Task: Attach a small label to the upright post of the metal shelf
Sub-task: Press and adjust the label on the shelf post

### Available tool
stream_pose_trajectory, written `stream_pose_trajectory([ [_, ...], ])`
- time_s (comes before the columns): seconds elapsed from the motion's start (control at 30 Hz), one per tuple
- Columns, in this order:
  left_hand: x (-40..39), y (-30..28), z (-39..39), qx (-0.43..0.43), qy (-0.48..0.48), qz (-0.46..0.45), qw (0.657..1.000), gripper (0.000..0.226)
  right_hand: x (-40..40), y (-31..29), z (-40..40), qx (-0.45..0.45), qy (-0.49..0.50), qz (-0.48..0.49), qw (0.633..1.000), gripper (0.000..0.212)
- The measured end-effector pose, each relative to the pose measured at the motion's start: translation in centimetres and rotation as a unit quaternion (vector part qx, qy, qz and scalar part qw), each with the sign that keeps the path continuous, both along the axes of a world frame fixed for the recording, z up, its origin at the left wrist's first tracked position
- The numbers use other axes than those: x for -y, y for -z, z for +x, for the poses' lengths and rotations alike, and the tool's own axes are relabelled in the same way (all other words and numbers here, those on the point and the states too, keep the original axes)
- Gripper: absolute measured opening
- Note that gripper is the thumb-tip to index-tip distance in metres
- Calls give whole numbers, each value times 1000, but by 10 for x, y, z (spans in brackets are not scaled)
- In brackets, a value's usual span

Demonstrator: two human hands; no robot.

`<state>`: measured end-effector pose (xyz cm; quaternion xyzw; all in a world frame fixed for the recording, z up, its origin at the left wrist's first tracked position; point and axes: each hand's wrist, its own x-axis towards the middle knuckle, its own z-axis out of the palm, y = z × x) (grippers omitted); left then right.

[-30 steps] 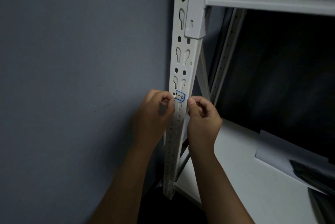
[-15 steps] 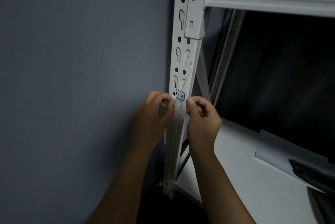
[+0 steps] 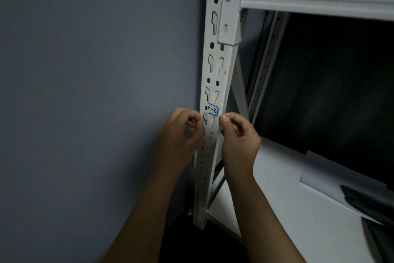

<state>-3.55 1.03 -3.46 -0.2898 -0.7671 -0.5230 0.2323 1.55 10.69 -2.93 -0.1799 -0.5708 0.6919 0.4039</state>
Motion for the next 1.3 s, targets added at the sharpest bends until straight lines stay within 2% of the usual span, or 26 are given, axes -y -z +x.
stream_pose_trajectory([
  [0.1,1,-6,8,34,6,40,999,17,2,3,6,11,-12,6,1000,6],
  [0.3,5,-16,24,189,63,156,967,17,10,-6,17,12,-46,73,996,19],
  [0.57,13,-18,32,188,97,154,965,15,18,-14,30,1,-127,14,992,16],
  [0.83,16,-19,31,177,80,146,970,14,25,-8,25,2,-105,72,992,14],
  [1.03,17,-16,28,173,62,143,973,5,27,-7,22,22,-120,52,991,17],
  [1.13,18,-17,29,164,65,140,974,8,27,-7,22,21,-108,41,993,14],
  [1.3,19,-20,33,162,104,130,973,10,26,-10,23,-7,-72,25,997,16],
])
